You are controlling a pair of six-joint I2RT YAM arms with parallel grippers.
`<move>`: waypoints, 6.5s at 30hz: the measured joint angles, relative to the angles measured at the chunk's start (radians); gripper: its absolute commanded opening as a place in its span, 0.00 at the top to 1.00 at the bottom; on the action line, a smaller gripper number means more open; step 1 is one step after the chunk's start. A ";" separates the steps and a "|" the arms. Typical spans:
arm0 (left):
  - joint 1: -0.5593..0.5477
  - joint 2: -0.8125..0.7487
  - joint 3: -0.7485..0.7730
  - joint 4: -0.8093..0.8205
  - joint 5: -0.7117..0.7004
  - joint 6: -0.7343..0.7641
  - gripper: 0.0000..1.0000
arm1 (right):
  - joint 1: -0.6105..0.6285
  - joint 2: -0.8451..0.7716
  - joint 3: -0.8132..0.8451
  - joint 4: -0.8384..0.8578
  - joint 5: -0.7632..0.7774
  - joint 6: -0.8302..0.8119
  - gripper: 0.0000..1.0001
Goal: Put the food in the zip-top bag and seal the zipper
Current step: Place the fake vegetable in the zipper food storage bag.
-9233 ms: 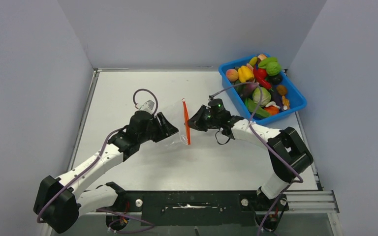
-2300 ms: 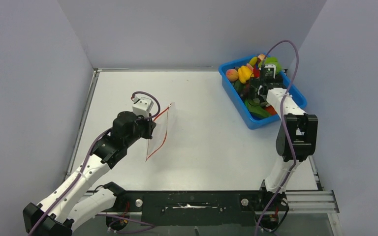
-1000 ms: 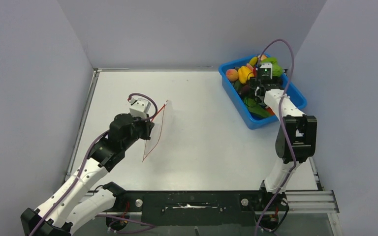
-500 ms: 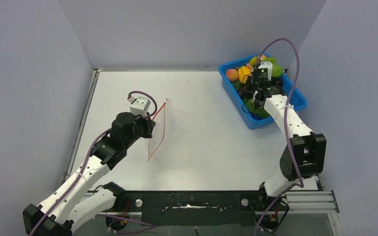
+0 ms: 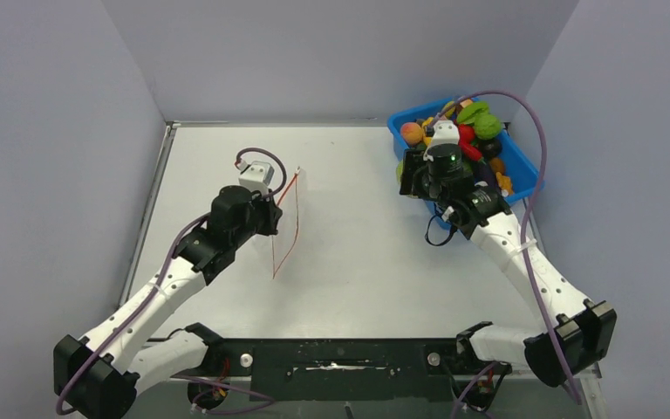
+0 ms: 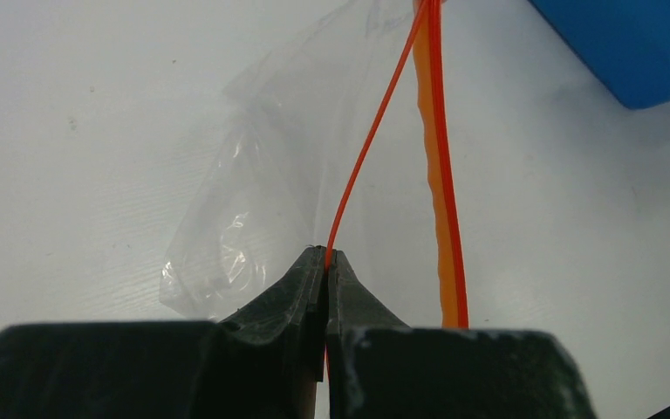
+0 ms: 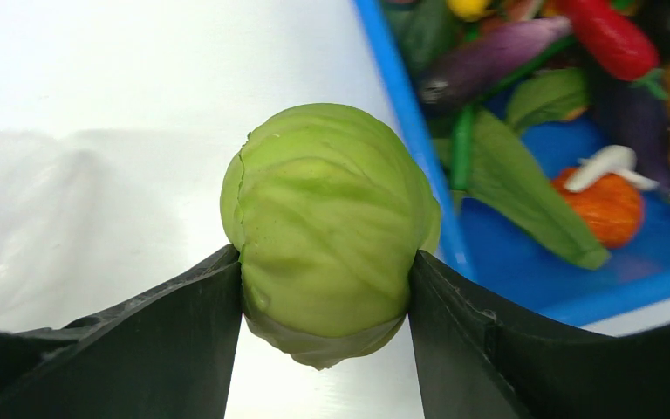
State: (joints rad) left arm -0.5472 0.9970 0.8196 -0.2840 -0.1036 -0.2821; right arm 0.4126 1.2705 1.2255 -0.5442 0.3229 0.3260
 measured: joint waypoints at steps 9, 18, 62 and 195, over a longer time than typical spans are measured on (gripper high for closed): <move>0.006 0.090 0.016 0.065 0.036 -0.057 1.00 | 0.134 -0.186 -0.193 0.200 -0.272 0.137 0.57; 0.014 0.156 0.016 0.104 0.072 -0.108 1.00 | 0.200 -0.190 -0.359 0.502 -0.500 0.361 0.58; 0.014 0.117 0.070 0.071 0.149 -0.125 1.00 | 0.349 0.071 -0.333 0.634 -0.480 0.588 0.58; 0.135 0.159 0.109 0.236 0.541 -0.337 1.00 | 0.355 0.074 -0.260 0.569 -0.380 0.861 0.19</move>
State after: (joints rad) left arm -0.4118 1.1564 0.9283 -0.0483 0.4370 -0.6189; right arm 0.7677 1.3445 0.9653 0.0246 -0.0574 1.1866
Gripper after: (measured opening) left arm 0.013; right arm 0.793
